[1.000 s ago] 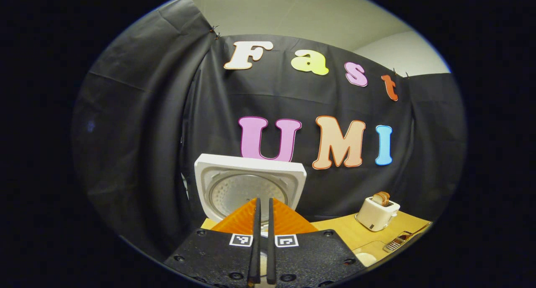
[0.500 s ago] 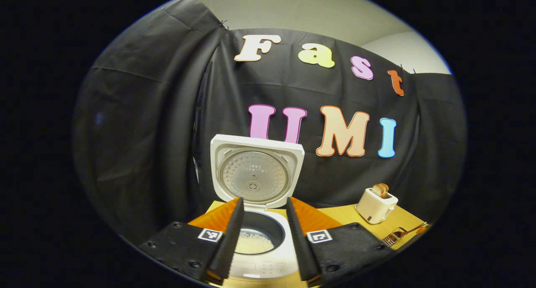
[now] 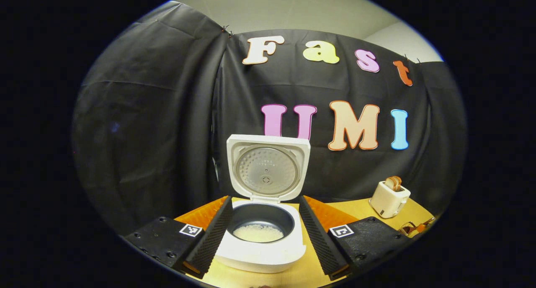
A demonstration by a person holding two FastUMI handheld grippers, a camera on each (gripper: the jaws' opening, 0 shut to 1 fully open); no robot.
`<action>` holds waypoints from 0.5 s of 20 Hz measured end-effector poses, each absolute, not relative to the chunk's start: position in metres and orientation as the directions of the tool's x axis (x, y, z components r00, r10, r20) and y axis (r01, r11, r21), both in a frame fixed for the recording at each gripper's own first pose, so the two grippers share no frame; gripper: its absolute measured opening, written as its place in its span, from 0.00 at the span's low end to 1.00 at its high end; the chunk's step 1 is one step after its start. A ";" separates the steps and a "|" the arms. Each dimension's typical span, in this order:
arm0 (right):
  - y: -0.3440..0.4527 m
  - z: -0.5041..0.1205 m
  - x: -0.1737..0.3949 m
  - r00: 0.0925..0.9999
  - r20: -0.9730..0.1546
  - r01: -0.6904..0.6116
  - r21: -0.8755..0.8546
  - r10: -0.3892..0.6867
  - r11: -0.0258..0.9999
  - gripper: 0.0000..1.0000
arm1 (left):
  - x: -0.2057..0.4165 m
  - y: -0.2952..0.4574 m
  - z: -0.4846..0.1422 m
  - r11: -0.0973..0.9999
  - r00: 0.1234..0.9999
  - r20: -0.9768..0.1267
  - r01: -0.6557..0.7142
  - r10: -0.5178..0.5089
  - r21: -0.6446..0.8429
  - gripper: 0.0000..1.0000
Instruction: Close the left gripper, press the button to open the rice cooker; take a wooden spoon from the chopstick holder with the right hand, scoop a spoonful of rice and pour it into the rice cooker, then put the wooden spoon back into the chopstick holder.
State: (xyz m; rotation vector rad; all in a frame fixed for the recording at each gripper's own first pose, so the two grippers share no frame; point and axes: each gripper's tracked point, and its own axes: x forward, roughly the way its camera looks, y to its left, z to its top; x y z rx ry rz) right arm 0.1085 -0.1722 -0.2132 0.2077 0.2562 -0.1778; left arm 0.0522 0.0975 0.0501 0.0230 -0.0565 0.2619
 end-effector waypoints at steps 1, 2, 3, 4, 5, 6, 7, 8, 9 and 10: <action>-0.172 -0.216 0.117 0.954 -0.266 0.189 0.189 -0.135 0.964 0.96 | 0.049 0.098 0.048 0.963 0.962 0.049 -0.270 0.270 0.012 0.94; -0.174 -0.217 0.123 0.955 -0.269 0.182 0.190 -0.128 0.965 0.96 | 0.046 0.100 0.046 0.959 0.959 0.040 -0.283 0.282 0.010 0.94; -0.176 -0.218 0.129 0.954 -0.271 0.184 0.186 -0.130 0.965 0.96 | 0.041 0.103 0.047 0.954 0.953 0.040 -0.300 0.299 0.013 0.94; -0.179 -0.215 0.137 0.956 -0.262 0.187 0.189 -0.134 0.964 0.96 | 0.039 0.107 0.050 0.949 0.948 0.047 -0.314 0.313 0.016 0.94; -0.182 -0.212 0.140 0.958 -0.250 0.189 0.196 -0.137 0.962 0.82 | 0.036 0.108 0.053 0.945 0.945 0.052 -0.325 0.324 0.021 0.90; -0.182 -0.210 0.147 0.960 -0.246 0.186 0.208 -0.133 0.960 0.68 | 0.034 0.108 0.054 0.943 0.942 0.053 -0.332 0.331 0.028 0.91; -0.182 -0.215 0.150 0.956 -0.261 0.194 0.213 -0.135 0.958 0.53 | 0.031 0.109 0.056 0.940 0.940 0.054 -0.340 0.338 0.038 0.91; -0.182 -0.220 0.155 0.950 -0.286 0.196 0.223 -0.129 0.955 0.54 | 0.028 0.110 0.057 0.937 0.937 0.056 -0.346 0.344 0.047 0.94; -0.182 -0.217 0.156 0.949 -0.290 0.203 0.252 -0.126 0.946 0.54 | 0.026 0.110 0.060 0.935 0.936 0.060 -0.350 0.347 0.054 0.94; -0.178 -0.215 0.160 0.951 -0.288 0.196 0.289 -0.110 0.937 0.47 | 0.024 0.109 0.061 0.934 0.936 0.063 -0.351 0.348 0.059 0.94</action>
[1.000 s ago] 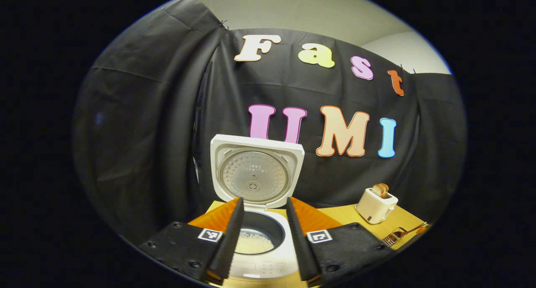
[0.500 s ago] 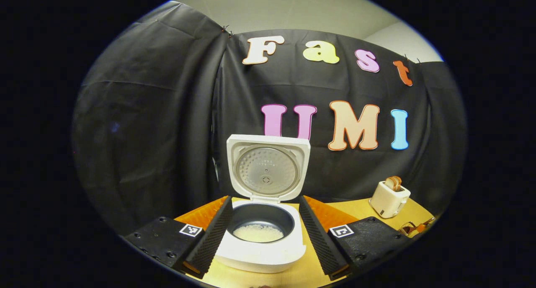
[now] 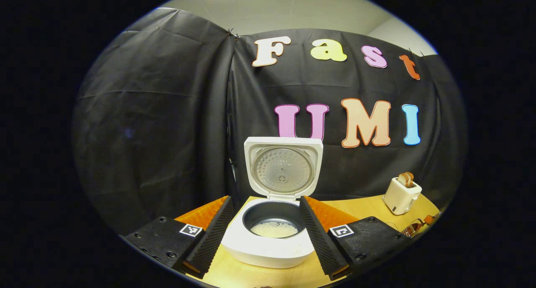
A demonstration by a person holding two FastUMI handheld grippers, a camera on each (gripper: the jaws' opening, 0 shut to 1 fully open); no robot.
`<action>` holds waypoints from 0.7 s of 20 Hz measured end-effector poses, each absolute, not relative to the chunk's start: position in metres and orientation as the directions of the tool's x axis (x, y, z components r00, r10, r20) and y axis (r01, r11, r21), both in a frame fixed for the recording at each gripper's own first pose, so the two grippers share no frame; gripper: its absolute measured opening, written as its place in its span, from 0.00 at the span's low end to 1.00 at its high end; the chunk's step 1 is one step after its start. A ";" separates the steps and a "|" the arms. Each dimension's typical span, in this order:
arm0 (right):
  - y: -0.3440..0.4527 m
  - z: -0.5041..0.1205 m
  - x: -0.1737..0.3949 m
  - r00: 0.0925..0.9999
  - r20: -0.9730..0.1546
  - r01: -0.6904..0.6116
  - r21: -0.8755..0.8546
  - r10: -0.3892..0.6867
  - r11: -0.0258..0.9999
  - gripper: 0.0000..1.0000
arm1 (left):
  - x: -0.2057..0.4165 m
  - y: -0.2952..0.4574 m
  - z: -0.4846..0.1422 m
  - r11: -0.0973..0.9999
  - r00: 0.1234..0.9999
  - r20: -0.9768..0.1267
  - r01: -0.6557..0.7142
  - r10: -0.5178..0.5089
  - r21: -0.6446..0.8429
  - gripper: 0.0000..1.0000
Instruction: Close the left gripper, press the button to open the rice cooker; take a wooden spoon from the chopstick holder with the right hand, scoop a spoonful of rice and pour it into the rice cooker, then put the wooden spoon back into the chopstick holder.
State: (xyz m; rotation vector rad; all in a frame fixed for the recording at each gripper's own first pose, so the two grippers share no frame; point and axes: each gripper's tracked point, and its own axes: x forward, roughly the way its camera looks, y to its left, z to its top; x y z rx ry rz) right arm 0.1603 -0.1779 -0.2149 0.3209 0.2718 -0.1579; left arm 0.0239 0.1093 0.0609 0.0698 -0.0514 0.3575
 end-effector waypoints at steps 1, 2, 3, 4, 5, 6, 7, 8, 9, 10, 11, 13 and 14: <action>-0.176 -0.211 0.169 0.949 -0.297 0.197 0.309 -0.103 0.930 0.39 | 0.023 0.109 0.061 0.934 0.935 0.062 -0.351 0.348 0.060 0.94; -0.172 -0.210 0.173 0.948 -0.301 0.200 0.304 -0.106 0.931 0.31 | 0.022 0.109 0.060 0.934 0.935 0.059 -0.352 0.349 0.059 0.94; -0.170 -0.207 0.177 0.950 -0.290 0.196 0.280 -0.111 0.940 0.28 | 0.021 0.109 0.060 0.934 0.935 0.056 -0.352 0.349 0.057 0.94; -0.167 -0.205 0.181 0.952 -0.285 0.188 0.263 -0.110 0.946 0.28 | 0.019 0.109 0.058 0.934 0.935 0.054 -0.354 0.351 0.057 0.94; -0.164 -0.201 0.180 0.953 -0.282 0.178 0.241 -0.107 0.954 0.25 | 0.016 0.110 0.056 0.932 0.934 0.052 -0.357 0.354 0.060 0.94; -0.160 -0.199 0.181 0.955 -0.278 0.167 0.222 -0.102 0.961 0.25 | 0.013 0.112 0.055 0.931 0.933 0.049 -0.360 0.357 0.062 0.94; -0.157 -0.198 0.183 0.957 -0.275 0.157 0.208 -0.097 0.965 0.25 | 0.010 0.113 0.054 0.930 0.932 0.049 -0.362 0.359 0.063 0.94; -0.155 -0.196 0.183 0.956 -0.280 0.149 0.201 -0.090 0.968 0.24 | 0.007 0.113 0.052 0.930 0.932 0.048 -0.363 0.360 0.061 0.94; -0.153 -0.198 0.184 0.954 -0.288 0.139 0.198 -0.078 0.970 0.25 | 0.004 0.114 0.051 0.930 0.931 0.047 -0.364 0.362 0.059 0.94; -0.150 -0.198 0.184 0.951 -0.301 0.132 0.194 -0.069 0.972 0.25 | 0.002 0.115 0.049 0.930 0.931 0.047 -0.364 0.362 0.056 0.94; -0.149 -0.202 0.186 0.946 -0.318 0.126 0.193 -0.060 0.973 0.24 | 0.000 0.116 0.049 0.930 0.931 0.047 -0.364 0.362 0.051 0.94; -0.148 -0.195 0.182 0.943 -0.326 0.132 0.185 -0.066 0.974 0.22 | -0.002 0.118 0.047 0.931 0.932 0.046 -0.362 0.360 0.043 0.94; -0.149 -0.190 0.181 0.944 -0.321 0.134 0.184 -0.070 0.974 0.22 | -0.005 0.118 0.045 0.932 0.933 0.046 -0.360 0.358 0.041 0.94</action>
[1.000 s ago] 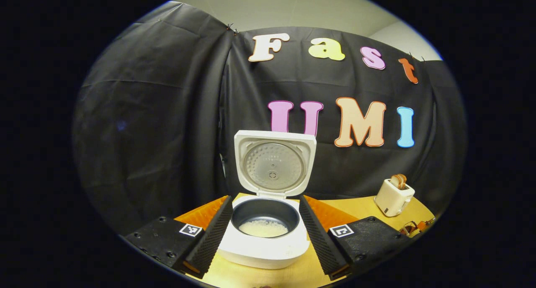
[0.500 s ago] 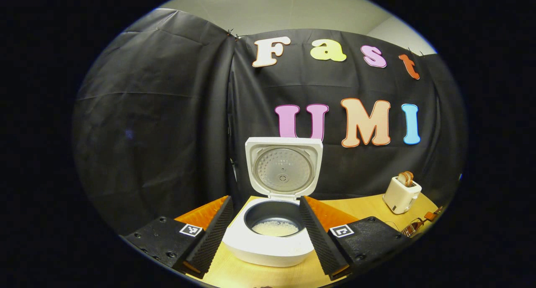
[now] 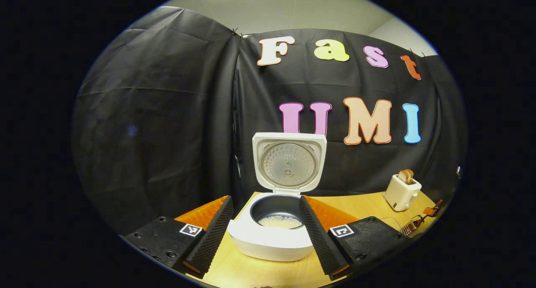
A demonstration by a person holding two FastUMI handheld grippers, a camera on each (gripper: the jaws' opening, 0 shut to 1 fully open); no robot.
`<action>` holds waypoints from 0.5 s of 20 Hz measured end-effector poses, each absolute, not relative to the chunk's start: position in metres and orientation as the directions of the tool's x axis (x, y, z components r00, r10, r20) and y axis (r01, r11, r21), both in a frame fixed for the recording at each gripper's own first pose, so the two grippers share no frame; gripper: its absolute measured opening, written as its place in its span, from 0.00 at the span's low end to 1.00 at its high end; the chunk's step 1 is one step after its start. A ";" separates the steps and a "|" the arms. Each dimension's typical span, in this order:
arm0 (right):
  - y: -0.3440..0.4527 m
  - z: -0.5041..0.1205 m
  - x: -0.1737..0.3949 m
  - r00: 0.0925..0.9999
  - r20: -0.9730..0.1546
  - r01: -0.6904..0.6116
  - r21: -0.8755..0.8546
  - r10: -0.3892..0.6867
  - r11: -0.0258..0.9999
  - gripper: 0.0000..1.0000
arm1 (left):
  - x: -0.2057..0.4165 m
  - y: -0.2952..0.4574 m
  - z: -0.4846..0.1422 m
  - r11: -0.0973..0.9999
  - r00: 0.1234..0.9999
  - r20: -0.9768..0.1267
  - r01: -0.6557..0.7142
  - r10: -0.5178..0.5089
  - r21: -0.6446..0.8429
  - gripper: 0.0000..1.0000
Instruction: Close the left gripper, press the button to open the rice cooker; take a wooden spoon from the chopstick holder with the right hand, scoop a spoonful of rice and pour it into the rice cooker, then put the wooden spoon back into the chopstick holder.
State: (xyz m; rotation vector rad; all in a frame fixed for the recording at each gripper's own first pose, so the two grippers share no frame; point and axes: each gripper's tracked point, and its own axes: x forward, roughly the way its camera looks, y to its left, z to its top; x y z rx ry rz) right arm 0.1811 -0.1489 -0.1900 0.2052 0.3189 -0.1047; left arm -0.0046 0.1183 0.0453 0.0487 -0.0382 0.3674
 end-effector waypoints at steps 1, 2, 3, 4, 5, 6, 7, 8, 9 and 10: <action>-0.147 -0.183 0.180 0.948 -0.310 0.133 0.181 -0.072 0.974 0.22 | -0.007 0.119 0.044 0.933 0.933 0.048 -0.358 0.356 0.041 0.94; -0.146 -0.176 0.179 0.951 -0.300 0.129 0.177 -0.071 0.976 0.22 | -0.008 0.120 0.043 0.934 0.934 0.048 -0.356 0.354 0.042 0.94; -0.144 -0.170 0.180 0.954 -0.293 0.126 0.171 -0.071 0.977 0.21 | -0.009 0.119 0.041 0.935 0.936 0.046 -0.351 0.349 0.042 0.94; -0.144 -0.163 0.178 0.956 -0.286 0.123 0.163 -0.073 0.979 0.21 | -0.008 0.119 0.038 0.938 0.938 0.045 -0.345 0.343 0.039 0.91; -0.141 -0.156 0.177 0.958 -0.277 0.119 0.151 -0.073 0.981 0.21 | -0.009 0.119 0.036 0.940 0.941 0.042 -0.339 0.337 0.034 0.91; -0.139 -0.149 0.176 0.961 -0.267 0.113 0.138 -0.073 0.984 0.21 | -0.008 0.119 0.033 0.943 0.943 0.038 -0.331 0.330 0.028 0.94; -0.135 -0.141 0.175 0.964 -0.254 0.108 0.122 -0.074 0.987 0.21 | -0.008 0.119 0.029 0.946 0.946 0.032 -0.325 0.324 0.021 0.94; -0.132 -0.136 0.173 0.966 -0.247 0.103 0.108 -0.073 0.989 0.21 | -0.007 0.120 0.024 0.948 0.948 0.024 -0.317 0.317 0.015 0.94; -0.129 -0.130 0.170 0.969 -0.237 0.098 0.092 -0.074 0.991 0.21 | -0.007 0.120 0.021 0.950 0.950 0.019 -0.313 0.312 0.012 0.91; -0.126 -0.124 0.168 0.971 -0.228 0.094 0.077 -0.074 0.993 0.21 | -0.005 0.122 0.019 0.951 0.951 0.016 -0.308 0.308 0.010 0.94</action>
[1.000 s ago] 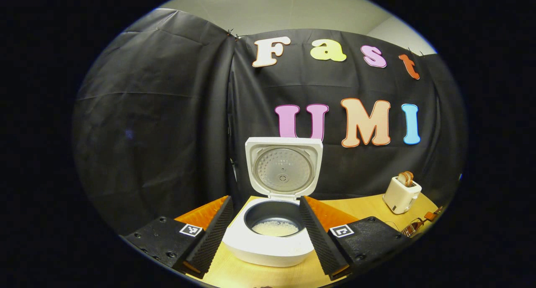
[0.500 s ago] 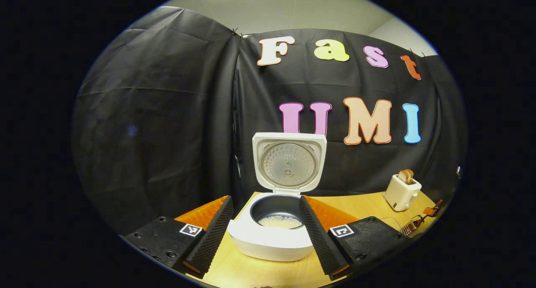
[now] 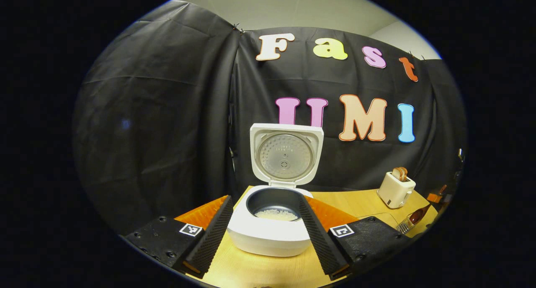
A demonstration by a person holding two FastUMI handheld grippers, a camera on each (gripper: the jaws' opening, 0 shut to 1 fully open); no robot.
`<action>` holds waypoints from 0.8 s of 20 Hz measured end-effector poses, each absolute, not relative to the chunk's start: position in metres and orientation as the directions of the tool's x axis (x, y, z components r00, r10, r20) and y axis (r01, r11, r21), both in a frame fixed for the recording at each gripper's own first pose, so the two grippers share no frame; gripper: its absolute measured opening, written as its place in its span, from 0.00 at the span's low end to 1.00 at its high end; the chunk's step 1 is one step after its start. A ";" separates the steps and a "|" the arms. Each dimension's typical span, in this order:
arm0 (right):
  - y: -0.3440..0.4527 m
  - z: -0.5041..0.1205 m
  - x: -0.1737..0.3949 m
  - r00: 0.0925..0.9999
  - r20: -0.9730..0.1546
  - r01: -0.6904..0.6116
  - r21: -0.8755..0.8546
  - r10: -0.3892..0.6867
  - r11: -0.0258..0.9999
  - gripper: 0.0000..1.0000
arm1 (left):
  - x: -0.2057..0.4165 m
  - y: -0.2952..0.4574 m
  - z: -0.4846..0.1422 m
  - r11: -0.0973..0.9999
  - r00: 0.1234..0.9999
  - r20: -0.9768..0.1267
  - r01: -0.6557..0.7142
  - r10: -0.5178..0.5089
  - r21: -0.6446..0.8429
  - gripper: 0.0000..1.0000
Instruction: Close the left gripper, press the button to open the rice cooker; take a wooden spoon from the chopstick holder with the right hand, scoop a spoonful of rice and pour it into the rice cooker, then put the wooden spoon back into the chopstick holder.
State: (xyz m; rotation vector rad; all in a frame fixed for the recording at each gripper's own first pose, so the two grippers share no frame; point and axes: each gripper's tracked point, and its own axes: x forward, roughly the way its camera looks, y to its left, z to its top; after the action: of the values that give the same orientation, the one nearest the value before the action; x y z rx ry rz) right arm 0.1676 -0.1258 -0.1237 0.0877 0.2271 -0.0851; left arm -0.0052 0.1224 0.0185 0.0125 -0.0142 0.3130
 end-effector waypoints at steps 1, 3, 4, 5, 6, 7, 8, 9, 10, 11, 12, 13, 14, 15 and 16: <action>-0.121 -0.116 0.165 0.973 -0.217 0.090 0.057 -0.076 0.994 0.21 | -0.005 0.124 0.017 0.953 0.953 0.013 -0.302 0.302 0.007 0.94; -0.107 -0.098 0.162 0.980 -0.189 0.073 0.029 -0.066 0.997 0.21 | -0.004 0.126 0.016 0.958 0.958 0.011 -0.287 0.287 -0.009 0.94; -0.095 -0.083 0.159 0.985 -0.166 0.054 0.014 -0.051 0.998 0.21 | -0.002 0.129 0.013 0.960 0.960 0.008 -0.279 0.279 -0.019 0.94; -0.084 -0.074 0.158 0.988 -0.150 0.040 0.004 -0.039 0.999 0.21 | 0.000 0.131 0.011 0.961 0.961 0.004 -0.275 0.276 -0.026 0.94; -0.073 -0.065 0.157 0.991 -0.135 0.023 -0.002 -0.023 1.000 0.21 | 0.000 0.134 0.011 0.962 0.963 0.002 -0.271 0.271 -0.033 0.94; -0.060 -0.057 0.156 0.993 -0.121 0.008 -0.009 -0.009 1.000 0.21 | 0.000 0.138 0.010 0.963 0.964 0.000 -0.267 0.267 -0.038 0.94; -0.048 -0.051 0.157 0.994 -0.109 -0.009 -0.008 0.008 1.000 0.21 | 0.000 0.141 0.009 0.964 0.964 -0.001 -0.264 0.265 -0.040 0.94; -0.033 -0.046 0.156 0.995 -0.100 -0.030 -0.003 0.029 1.000 0.21 | 0.000 0.145 0.006 0.963 0.964 -0.002 -0.266 0.266 -0.039 0.95; -0.017 -0.044 0.156 0.994 -0.096 -0.055 0.009 0.056 0.998 0.21 | -0.001 0.150 0.004 0.962 0.963 -0.008 -0.269 0.269 -0.037 0.95; 0.000 -0.044 0.156 0.992 -0.097 -0.082 0.025 0.084 0.996 0.21 | -0.002 0.154 0.003 0.961 0.962 -0.013 -0.272 0.272 -0.036 0.94; 0.016 -0.046 0.156 0.989 -0.099 -0.108 0.041 0.112 0.993 0.21 | -0.003 0.158 0.003 0.961 0.962 -0.012 -0.273 0.273 -0.036 0.95; 0.032 -0.051 0.157 0.985 -0.107 -0.128 0.050 0.133 0.991 0.21 | -0.005 0.161 0.003 0.961 0.962 -0.012 -0.274 0.274 -0.036 0.94; 0.043 -0.058 0.158 0.983 -0.120 -0.137 0.050 0.142 0.989 0.21 | -0.006 0.165 0.003 0.961 0.961 -0.015 -0.275 0.275 -0.034 0.94; 0.055 -0.068 0.158 0.980 -0.132 -0.142 0.041 0.147 0.989 0.21 | -0.008 0.169 0.002 0.960 0.961 -0.015 -0.277 0.277 -0.031 0.94; 0.065 -0.077 0.159 0.978 -0.143 -0.147 0.030 0.150 0.989 0.21 | -0.009 0.172 0.002 0.960 0.960 -0.018 -0.280 0.279 -0.028 0.94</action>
State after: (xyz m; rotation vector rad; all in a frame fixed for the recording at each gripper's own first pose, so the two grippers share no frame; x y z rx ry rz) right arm 0.1587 0.0646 -0.0766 0.0195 0.1459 0.1499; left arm -0.0089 0.1724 0.0021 -0.0301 0.0145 0.2834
